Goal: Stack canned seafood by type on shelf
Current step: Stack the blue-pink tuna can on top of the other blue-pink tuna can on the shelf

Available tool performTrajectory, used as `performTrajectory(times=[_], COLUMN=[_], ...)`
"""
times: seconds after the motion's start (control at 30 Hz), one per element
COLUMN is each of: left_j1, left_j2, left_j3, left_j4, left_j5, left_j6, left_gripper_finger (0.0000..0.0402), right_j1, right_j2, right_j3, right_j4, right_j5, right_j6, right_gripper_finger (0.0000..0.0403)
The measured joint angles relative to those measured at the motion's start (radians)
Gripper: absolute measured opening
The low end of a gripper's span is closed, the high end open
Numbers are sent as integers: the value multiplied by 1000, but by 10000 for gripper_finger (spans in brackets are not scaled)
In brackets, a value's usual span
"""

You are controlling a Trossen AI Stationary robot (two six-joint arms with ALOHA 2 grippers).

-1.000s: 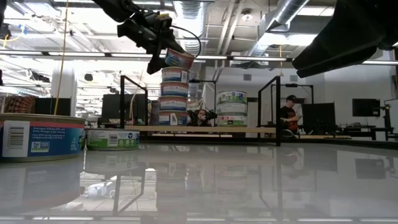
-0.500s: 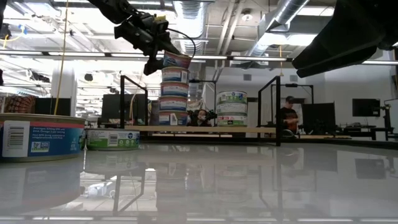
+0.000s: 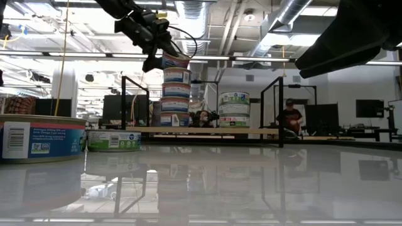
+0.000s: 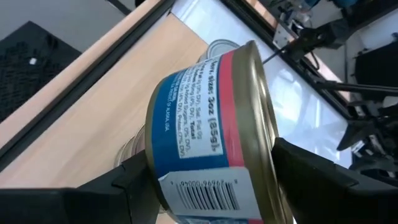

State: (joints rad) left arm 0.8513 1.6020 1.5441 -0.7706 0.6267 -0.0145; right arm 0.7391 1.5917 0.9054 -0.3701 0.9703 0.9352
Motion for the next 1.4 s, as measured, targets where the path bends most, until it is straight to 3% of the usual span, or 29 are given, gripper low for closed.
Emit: performTrajectory(times=[0.4, 0.53, 0.83, 1.4], left_j1=[-47, -39, -40, -45], left_j2=[0, 0, 0, 0], left_j3=[3, 4, 4, 4], left_j4=[6, 10, 7, -23], left_j5=[-26, -72, -75, -55], left_j6=[15, 19, 19, 59], left_gripper_finger=[276, 294, 339, 342], right_j1=[0, 0, -1, -1], right_j2=[0, 0, 0, 0], right_j3=[0, 0, 0, 0], right_j4=[6, 6, 5, 5], right_j5=[0, 0, 0, 0], right_j6=[0, 0, -1, -1], right_gripper_finger=[260, 260, 260, 260])
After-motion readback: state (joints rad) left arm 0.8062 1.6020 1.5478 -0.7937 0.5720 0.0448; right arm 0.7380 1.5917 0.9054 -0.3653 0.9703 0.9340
